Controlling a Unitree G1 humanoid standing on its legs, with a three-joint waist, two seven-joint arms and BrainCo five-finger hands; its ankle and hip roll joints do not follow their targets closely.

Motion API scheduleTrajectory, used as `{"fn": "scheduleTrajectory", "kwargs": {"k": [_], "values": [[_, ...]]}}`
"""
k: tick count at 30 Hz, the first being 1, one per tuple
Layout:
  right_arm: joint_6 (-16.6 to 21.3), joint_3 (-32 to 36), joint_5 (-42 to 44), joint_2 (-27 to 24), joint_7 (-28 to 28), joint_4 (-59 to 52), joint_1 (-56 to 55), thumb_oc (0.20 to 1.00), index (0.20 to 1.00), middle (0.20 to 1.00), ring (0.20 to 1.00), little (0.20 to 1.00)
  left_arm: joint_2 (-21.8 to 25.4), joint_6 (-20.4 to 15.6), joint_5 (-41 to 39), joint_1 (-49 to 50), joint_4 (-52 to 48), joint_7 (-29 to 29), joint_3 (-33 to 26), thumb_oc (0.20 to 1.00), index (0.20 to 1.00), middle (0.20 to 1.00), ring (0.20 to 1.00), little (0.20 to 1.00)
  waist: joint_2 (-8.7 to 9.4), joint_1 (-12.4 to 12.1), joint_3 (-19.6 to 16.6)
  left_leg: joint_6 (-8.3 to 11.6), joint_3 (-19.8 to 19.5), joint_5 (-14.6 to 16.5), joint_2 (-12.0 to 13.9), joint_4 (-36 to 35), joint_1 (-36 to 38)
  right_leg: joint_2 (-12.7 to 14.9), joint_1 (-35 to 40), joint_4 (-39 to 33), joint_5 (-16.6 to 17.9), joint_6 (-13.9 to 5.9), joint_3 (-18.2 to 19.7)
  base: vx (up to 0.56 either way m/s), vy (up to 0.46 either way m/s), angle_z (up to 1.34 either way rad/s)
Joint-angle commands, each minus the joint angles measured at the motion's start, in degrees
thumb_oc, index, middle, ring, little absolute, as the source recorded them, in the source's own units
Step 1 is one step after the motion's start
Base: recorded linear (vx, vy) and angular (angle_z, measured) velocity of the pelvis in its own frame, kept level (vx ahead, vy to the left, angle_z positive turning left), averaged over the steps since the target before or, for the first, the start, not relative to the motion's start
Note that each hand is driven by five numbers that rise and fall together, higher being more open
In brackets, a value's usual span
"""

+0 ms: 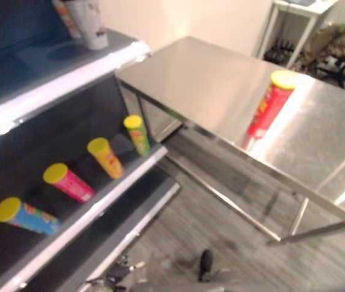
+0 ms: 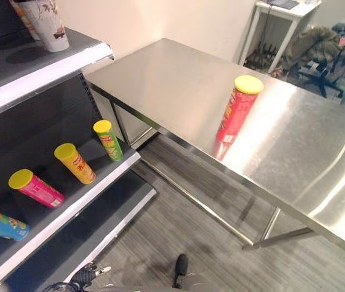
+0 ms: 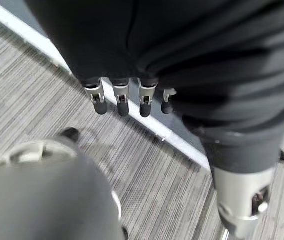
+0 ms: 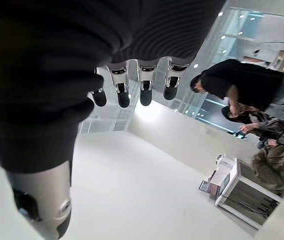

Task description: Put the goods on the table back onto the shelves and tidy them up.

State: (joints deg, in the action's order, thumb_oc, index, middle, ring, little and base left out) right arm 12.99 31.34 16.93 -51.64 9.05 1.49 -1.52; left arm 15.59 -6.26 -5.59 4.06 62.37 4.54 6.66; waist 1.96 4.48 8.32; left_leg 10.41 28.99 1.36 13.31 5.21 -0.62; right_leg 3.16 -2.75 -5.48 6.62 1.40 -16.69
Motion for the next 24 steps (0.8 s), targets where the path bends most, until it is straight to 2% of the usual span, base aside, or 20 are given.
{"fn": "scheduleTrajectory", "kwargs": {"k": [1,4,8,9,11,12,13,14,16,18,19,20,21,22,24], "values": [[1.21,1.55,1.30,-0.62,0.70,-0.59,4.21,1.000,1.000,1.000,1.000,1.000,1.41,-1.10,0.09,-1.63,-1.43,-0.32,0.63,1.000,1.000,1.000,1.000,1.000,0.76,-1.61,-1.21,-3.16,-3.41,-4.45,-3.46,-3.36,-2.65,-0.42,8.31,0.48,-10.73,-8.44,-0.12,0.09,0.107,-0.78],[1.00,0.94,1.58,0.82,0.52,-0.79,4.06,1.000,1.000,1.000,1.000,1.000,1.36,-1.20,0.05,-1.87,-1.21,-0.36,0.54,1.000,1.000,1.000,1.000,1.000,0.60,-0.93,-2.33,-3.55,-3.69,-5.09,-4.45,-5.77,-1.21,-0.12,8.45,0.48,-10.52,-8.80,-0.39,0.12,0.092,-0.45],[0.37,-2.12,0.58,1.71,0.13,-1.72,5.76,1.000,1.000,1.000,1.000,1.000,1.64,-1.25,-1.10,-1.90,-1.81,-0.80,-0.01,1.000,1.000,1.000,1.000,1.000,0.60,-0.88,-3.22,-4.62,-1.66,-5.37,-5.81,-9.09,1.35,1.25,8.60,2.71,-10.70,-9.65,-0.51,0.11,0.159,-0.10],[-0.21,-3.69,-0.04,2.22,-0.33,-1.89,6.39,1.000,1.000,1.000,1.000,1.000,2.17,-1.23,-1.62,-1.99,-3.06,-0.90,0.03,1.000,1.000,1.000,1.000,1.000,0.38,-1.32,-2.55,-5.56,-0.90,-4.56,-6.40,-9.69,2.48,3.10,6.19,9.41,-11.24,-10.29,-0.87,0.04,0.185,-0.37],[-0.91,-4.34,-0.73,2.87,-0.39,-2.68,6.75,1.000,1.000,1.000,1.000,1.000,2.82,-1.06,-1.52,-2.78,-3.62,-1.18,0.54,1.000,1.000,1.000,1.000,1.000,0.26,-0.85,-1.21,-6.37,-1.25,-4.10,-6.65,-10.06,3.74,4.75,2.28,17.87,-10.64,-11.88,-0.45,0.03,0.191,-0.33],[-1.12,-4.29,-1.29,2.82,-0.54,-3.02,6.76,1.000,1.000,1.000,1.000,1.000,3.11,-1.04,-1.46,-3.16,-3.47,-1.35,0.56,1.000,1.000,1.000,1.000,1.000,0.07,-0.19,-0.32,-6.72,-1.60,-4.08,-6.51,-10.21,4.24,4.92,0.24,21.86,-10.17,-12.88,0.42,0.00,0.147,-0.19],[-1.35,-4.11,-1.65,3.08,-0.64,-3.59,6.71,1.000,1.000,1.000,1.000,1.000,3.46,-1.05,-1.26,-3.64,-3.31,-1.57,0.44,1.000,1.000,1.000,1.000,1.000,0.00,0.27,0.18,-7.18,-1.89,-3.81,-6.67,-10.21,4.26,5.44,-2.45,26.52,-10.80,-13.26,1.63,0.01,0.133,-0.01],[-1.19,-3.99,-1.91,3.13,-0.53,-4.06,6.59,1.000,1.000,1.000,1.000,1.000,3.80,-1.05,-0.95,-3.94,-3.14,-1.84,0.47,1.000,1.000,1.000,1.000,1.000,-0.13,0.56,0.44,-7.39,-2.26,-3.50,-6.73,-10.21,4.50,5.59,-3.57,28.24,-10.87,-13.14,2.32,0.03,0.081,0.13],[-1.16,-3.40,-2.47,3.28,-0.45,-4.85,6.05,1.000,1.000,1.000,1.000,1.000,4.12,-1.29,-0.67,-4.39,-2.83,-2.09,0.07,1.000,1.000,1.000,1.000,1.000,-0.14,0.38,0.18,-7.26,-2.86,-2.93,-6.77,-10.21,4.27,7.21,-3.70,26.47,-11.79,-12.40,2.99,0.07,-0.019,0.29],[-1.15,-2.35,-2.10,2.99,-0.30,-4.93,5.69,1.000,1.000,1.000,1.000,1.000,4.33,-1.59,-0.25,-5.22,-2.83,-2.26,0.52,1.000,1.000,1.000,1.000,1.000,-0.45,0.43,-0.34,-6.77,-4.18,-2.12,-6.44,-10.21,3.52,9.16,-3.52,21.06,-11.28,-12.13,3.52,0.09,-0.108,0.21],[-1.27,-1.79,-2.13,2.60,-0.05,-4.63,5.55,1.000,1.000,1.000,1.000,1.000,4.36,-1.69,-0.06,-5.53,-3.02,-2.21,0.61,1.000,1.000,1.000,1.000,1.000,-0.24,0.48,-0.76,-6.48,-4.76,-1.47,-6.69,-10.21,3.53,10.37,-3.38,16.38,-9.95,-12.32,4.37,0.08,-0.086,0.12],[-1.26,-1.74,-2.11,2.58,-0.06,-4.62,5.48,1.000,1.000,1.000,1.000,1.000,4.35,-1.68,-0.06,-5.53,-3.01,-2.21,0.66,1.000,1.000,1.000,1.000,1.000,-0.32,0.57,-0.79,-6.51,-4.90,-1.46,-6.67,-10.21,3.50,10.30,-3.00,15.73,-9.62,-12.36,4.14,0.18,-0.117,0.36],[-1.55,-0.73,-2.91,1.91,0.44,-4.08,4.48,1.000,1.000,1.000,1.000,1.000,4.55,-1.29,0.93,-5.57,-2.63,-2.03,1.11,1.000,1.000,1.000,1.000,1.000,0.56,0.60,-1.54,-6.07,-6.41,-0.46,-7.68,-10.21,4.34,11.55,-1.55,7.65,-6.76,-12.57,3.93,0.18,-0.072,0.49],[-1.84,-0.81,-3.71,2.04,0.26,-4.54,4.02,1.000,1.000,1.000,1.000,1.000,4.43,-1.40,0.82,-5.30,-2.31,-1.87,0.20,1.000,1.000,1.000,1.000,1.000,1.32,0.42,-2.00,-5.88,-6.03,-0.19,-8.07,-10.21,5.07,12.23,-0.74,6.77,-5.84,-13.38,3.71,0.22,-0.137,0.62],[-1.96,-0.22,-4.82,2.79,0.54,-5.46,3.27,1.000,1.000,1.000,1.000,1.000,4.32,-1.28,1.08,-5.22,-1.55,-2.29,-0.36,1.000,1.000,1.000,1.000,1.000,2.21,0.00,-3.19,-5.14,-5.33,-0.53,-7.85,-10.19,5.27,11.84,0.12,5.15,-4.15,-13.89,2.22,0.12,-0.122,0.72]]}}
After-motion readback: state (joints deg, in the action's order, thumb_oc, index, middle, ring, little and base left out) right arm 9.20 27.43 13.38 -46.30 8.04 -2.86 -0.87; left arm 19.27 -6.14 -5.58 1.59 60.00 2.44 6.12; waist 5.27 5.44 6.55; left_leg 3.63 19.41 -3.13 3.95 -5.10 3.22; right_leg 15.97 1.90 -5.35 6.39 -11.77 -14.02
